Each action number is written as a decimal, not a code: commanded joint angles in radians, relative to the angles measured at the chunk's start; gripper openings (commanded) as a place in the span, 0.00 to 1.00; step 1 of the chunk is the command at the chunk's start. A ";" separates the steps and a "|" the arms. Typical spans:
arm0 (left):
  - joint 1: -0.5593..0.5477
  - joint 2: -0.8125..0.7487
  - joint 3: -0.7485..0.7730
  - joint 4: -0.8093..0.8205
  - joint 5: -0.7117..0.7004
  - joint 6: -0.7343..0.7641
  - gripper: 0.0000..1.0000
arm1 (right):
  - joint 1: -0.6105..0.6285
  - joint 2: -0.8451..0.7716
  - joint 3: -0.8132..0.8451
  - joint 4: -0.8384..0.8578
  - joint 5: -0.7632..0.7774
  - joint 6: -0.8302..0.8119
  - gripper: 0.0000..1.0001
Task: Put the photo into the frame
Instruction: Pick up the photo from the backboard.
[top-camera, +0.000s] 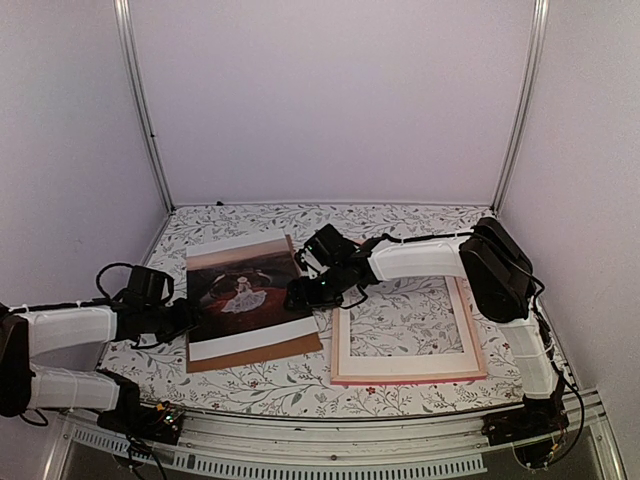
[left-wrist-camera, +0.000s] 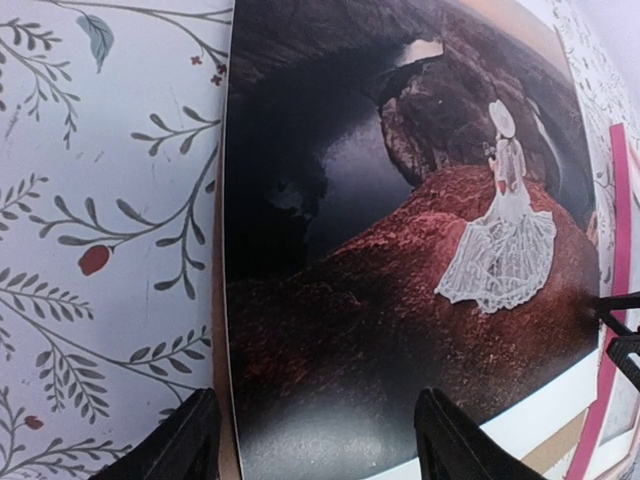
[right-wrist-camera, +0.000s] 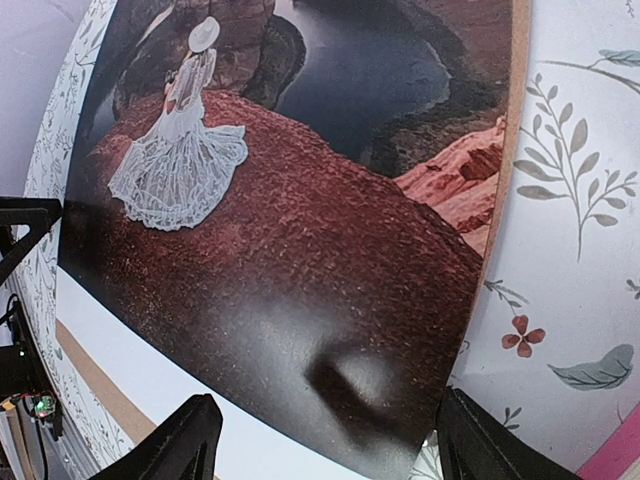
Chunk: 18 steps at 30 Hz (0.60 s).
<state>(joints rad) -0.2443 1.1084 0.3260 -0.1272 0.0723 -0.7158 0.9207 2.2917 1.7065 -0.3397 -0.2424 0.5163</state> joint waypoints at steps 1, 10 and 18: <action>-0.021 0.027 -0.027 0.010 0.017 -0.007 0.69 | -0.006 0.002 -0.028 -0.028 -0.002 0.014 0.78; -0.038 0.023 -0.010 -0.015 -0.013 0.002 0.68 | -0.006 0.011 -0.033 -0.027 -0.017 0.020 0.77; -0.056 -0.079 0.029 -0.102 -0.101 0.008 0.69 | -0.006 0.012 -0.035 -0.024 -0.019 0.021 0.77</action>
<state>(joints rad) -0.2836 1.0718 0.3248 -0.1608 0.0204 -0.7120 0.9161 2.2921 1.7012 -0.3279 -0.2504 0.5243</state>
